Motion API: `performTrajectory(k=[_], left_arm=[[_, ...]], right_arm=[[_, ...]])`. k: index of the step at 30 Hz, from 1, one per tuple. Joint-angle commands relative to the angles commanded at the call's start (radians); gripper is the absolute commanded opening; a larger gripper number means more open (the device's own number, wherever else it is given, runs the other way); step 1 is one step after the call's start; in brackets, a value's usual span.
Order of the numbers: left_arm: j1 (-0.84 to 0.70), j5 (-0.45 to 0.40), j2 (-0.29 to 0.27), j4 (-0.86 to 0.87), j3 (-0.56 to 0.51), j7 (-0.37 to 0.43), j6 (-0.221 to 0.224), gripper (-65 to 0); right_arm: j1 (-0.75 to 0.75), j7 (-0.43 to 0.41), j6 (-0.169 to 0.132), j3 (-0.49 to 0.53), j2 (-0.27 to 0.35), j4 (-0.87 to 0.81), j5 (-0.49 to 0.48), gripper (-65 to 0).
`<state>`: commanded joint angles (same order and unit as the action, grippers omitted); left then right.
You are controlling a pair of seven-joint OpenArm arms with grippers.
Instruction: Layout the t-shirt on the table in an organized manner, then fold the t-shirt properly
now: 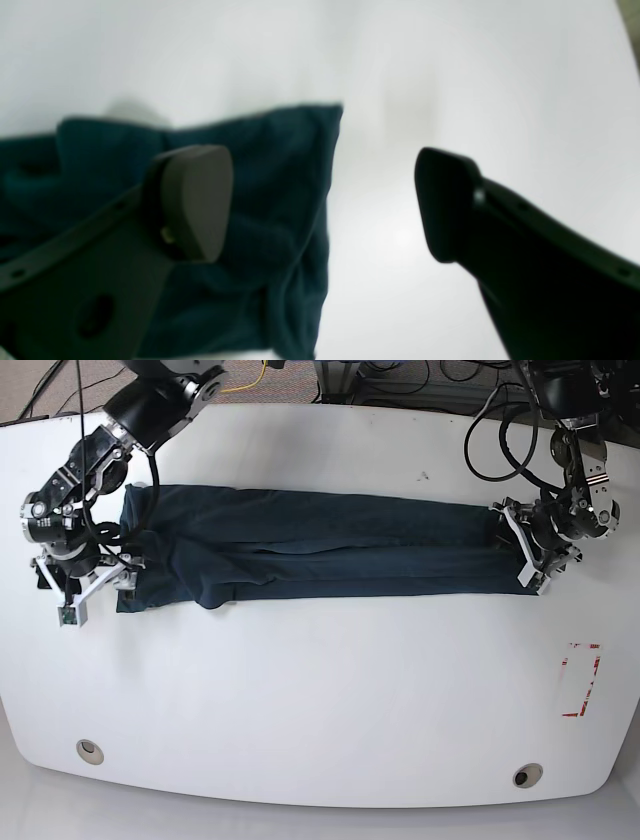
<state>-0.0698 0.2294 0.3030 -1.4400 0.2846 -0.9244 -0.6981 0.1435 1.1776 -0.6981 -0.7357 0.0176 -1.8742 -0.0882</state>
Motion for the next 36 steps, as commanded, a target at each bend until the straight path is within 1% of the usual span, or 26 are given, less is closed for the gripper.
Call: performTrajectory(k=[5,7,12,13,15,18,23,25,27,31,33,36], left_arm=[[0.002,0.0,0.0,0.002,0.0,0.0,0.0,-26.5],[0.002,0.0,-0.002,0.002,-0.002,0.0,0.0,-26.5],[0.003,0.0,-0.002,0.002,-0.003,0.0,0.0,-26.5],[0.005,0.0,0.0,0.002,-0.003,0.0,0.0,-26.5],[0.005,0.0,0.0,0.002,-0.003,0.0,0.0,-26.5],[0.005,0.0,0.002,0.002,-0.003,0.0,0.0,-26.5],[0.003,0.0,0.002,0.002,-0.003,0.0,0.0,-26.5],[0.002,0.0,0.002,0.002,-0.003,0.0,0.0,-26.5],[0.002,0.0,0.003,0.002,-0.003,0.0,0.0,-26.5],[0.0,0.0,0.003,0.002,-0.003,0.0,0.0,-26.5],[0.0,0.0,0.003,0.002,-0.003,0.0,0.0,-26.5],[0.0,0.0,0.003,0.002,-0.003,0.0,0.0,-26.5]], right_arm=[[-0.058,-0.006,0.0,0.081,-0.005,0.009,0.0,-10.3],[-0.071,-0.011,0.0,0.092,-0.006,0.02,0.0,-10.3],[-0.089,-0.061,0.0,0.097,-0.017,0.086,0.0,-10.6],[-0.091,-0.075,0.0,0.097,-0.02,0.11,0.0,-11.7],[-0.091,-0.094,0.0,0.097,-0.02,0.144,0.0,-15.7],[-0.092,-0.11,0.0,0.098,-0.02,0.183,0.0,-24.6],[-0.092,-0.106,0.0,0.098,-0.023,0.186,0.002,-43.8],[-0.092,-0.087,0.0,0.098,-0.023,0.183,0.002,-49.1],[-0.094,-0.072,0.0,0.098,-0.023,0.155,0.002,-50.6],[-0.127,-0.048,0.0,0.098,-0.026,0.052,0.002,-50.6],[-0.137,-0.021,0.0,0.098,-0.026,0.003,0.002,-50.7],[-0.153,0.003,0.0,0.098,-0.026,-0.031,0.002,-50.9]])
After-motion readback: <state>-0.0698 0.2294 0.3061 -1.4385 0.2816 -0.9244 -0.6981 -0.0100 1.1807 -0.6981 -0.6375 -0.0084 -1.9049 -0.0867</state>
